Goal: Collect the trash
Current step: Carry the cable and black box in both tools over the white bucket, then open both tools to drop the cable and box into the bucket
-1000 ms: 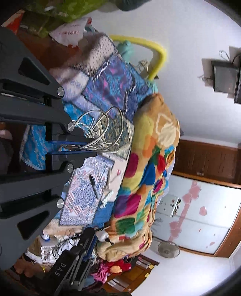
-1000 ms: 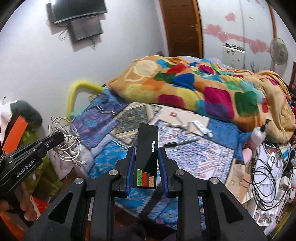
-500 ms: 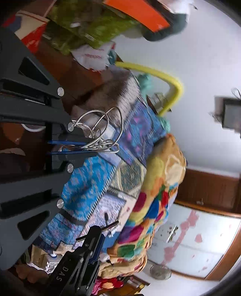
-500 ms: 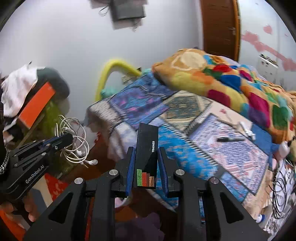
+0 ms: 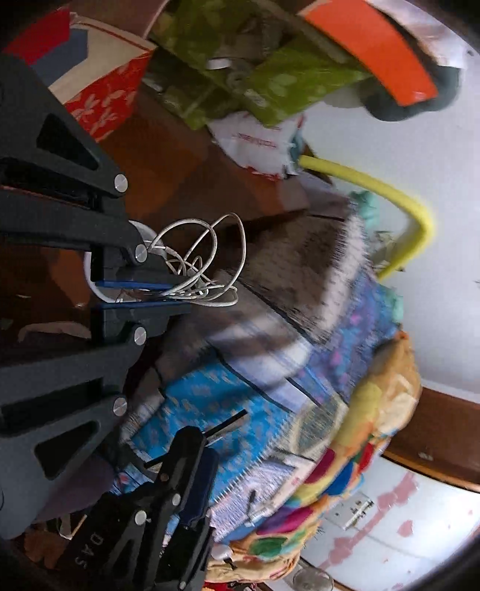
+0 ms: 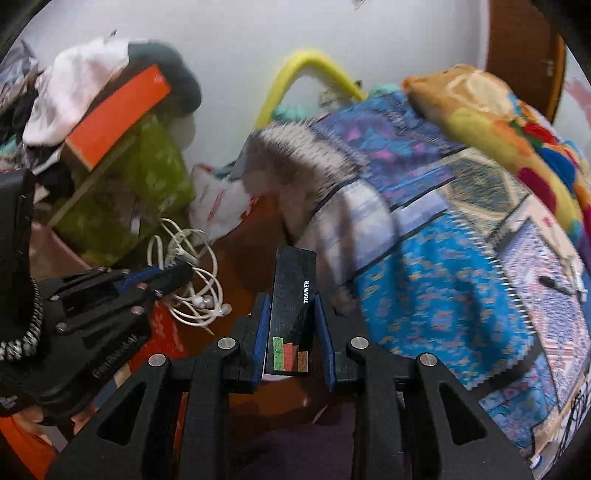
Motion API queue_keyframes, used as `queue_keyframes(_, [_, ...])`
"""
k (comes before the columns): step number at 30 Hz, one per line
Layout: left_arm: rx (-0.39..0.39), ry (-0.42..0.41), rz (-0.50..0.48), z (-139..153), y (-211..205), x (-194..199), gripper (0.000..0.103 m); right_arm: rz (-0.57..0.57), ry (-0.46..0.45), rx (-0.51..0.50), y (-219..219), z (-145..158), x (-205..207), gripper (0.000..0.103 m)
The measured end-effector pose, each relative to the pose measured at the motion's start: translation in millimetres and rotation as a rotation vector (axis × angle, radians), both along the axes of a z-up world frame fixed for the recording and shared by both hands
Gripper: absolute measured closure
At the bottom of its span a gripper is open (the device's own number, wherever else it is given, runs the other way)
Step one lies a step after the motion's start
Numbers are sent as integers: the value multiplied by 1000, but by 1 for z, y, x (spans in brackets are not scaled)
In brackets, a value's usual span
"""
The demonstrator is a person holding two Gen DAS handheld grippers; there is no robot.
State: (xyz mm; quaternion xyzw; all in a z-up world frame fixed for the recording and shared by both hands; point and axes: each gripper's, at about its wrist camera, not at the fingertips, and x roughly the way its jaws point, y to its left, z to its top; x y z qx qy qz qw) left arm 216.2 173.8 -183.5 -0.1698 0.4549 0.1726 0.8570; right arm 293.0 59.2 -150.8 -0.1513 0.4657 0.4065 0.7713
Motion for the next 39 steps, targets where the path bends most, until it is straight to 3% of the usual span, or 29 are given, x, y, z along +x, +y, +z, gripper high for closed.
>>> queue_keyframes(12, [-184,220,56,-112,34,3,99,106,160,-160,57,-88,8,80])
queue_keyframes(17, [-221,281,77,-142,42,8,99,105,280,-226,77,-134,18,80])
queue_keyframes(20, [-237,298,90,-152,47,9,99,99,325,-234,82,-145,22,79])
queue_keyframes(24, [-255,314,134,-161,50,8,95,111,342,-246,95,-152,22,78])
queue_keyframes(28, [-279,344,166,-169,55,6,73,92,357,-252,99,-154,24,57])
queue_keyframes(39, [-193,283,158,-125,56,-5,72,106,263,-230,82,-125,20,57])
